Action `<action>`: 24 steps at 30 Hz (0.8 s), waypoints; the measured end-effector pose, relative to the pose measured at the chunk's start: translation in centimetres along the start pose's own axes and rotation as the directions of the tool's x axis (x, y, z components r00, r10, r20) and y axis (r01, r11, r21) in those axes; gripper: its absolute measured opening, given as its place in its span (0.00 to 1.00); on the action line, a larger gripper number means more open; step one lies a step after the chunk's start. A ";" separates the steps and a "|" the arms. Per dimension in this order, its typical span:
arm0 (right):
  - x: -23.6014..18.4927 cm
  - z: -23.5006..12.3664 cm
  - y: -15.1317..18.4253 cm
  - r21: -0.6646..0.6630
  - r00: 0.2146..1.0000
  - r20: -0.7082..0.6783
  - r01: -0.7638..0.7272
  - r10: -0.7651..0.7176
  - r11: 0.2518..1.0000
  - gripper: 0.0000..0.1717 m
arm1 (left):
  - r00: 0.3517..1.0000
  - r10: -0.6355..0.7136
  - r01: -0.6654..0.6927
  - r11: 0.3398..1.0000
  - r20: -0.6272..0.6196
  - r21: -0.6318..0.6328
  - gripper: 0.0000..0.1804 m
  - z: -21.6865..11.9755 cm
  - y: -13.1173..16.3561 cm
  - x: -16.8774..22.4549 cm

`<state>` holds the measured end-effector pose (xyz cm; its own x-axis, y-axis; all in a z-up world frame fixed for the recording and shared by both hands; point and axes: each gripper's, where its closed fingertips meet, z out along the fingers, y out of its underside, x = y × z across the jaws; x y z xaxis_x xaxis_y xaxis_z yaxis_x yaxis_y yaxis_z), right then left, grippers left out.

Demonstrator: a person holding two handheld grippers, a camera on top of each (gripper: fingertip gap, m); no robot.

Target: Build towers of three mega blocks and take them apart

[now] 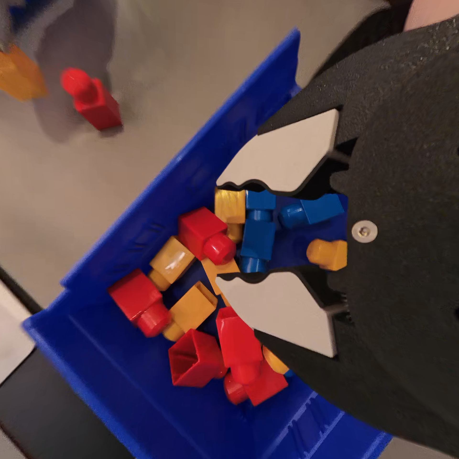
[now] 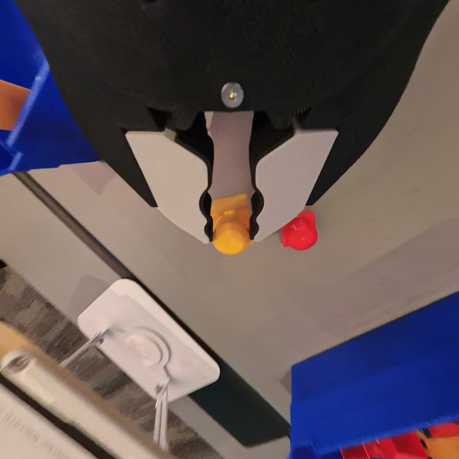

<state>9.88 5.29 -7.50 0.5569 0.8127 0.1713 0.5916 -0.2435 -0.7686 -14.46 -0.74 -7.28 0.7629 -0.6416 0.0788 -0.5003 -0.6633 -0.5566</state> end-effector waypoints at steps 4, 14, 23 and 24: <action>-0.1 1.0 1.2 -0.046 0.999 0.007 -0.039 0.039 0.998 0.17 | 0.988 0.131 -0.122 0.987 0.080 -0.101 0.37 1.4 2.0 -1.3; 0.0 1.8 2.4 -0.090 0.999 0.001 -0.042 0.043 0.995 0.17 | 0.978 0.197 -0.190 0.978 0.073 -0.088 0.32 3.8 1.9 -1.7; 0.7 2.5 3.5 -0.112 0.996 -0.012 -0.091 0.090 0.990 0.19 | 0.974 0.223 -0.220 0.974 0.048 -0.055 0.24 2.9 1.5 -0.8; 0.7 2.6 3.6 -0.124 0.995 -0.015 -0.096 0.095 0.988 0.24 | 0.971 0.228 -0.226 0.973 0.066 -0.047 0.24 2.3 1.2 -0.8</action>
<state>10.91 6.39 -11.80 0.6193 0.7778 0.1069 0.6029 -0.3839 -0.6993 -14.76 -0.18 -9.91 0.6537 -0.7494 -0.1051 -0.6781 -0.5185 -0.5209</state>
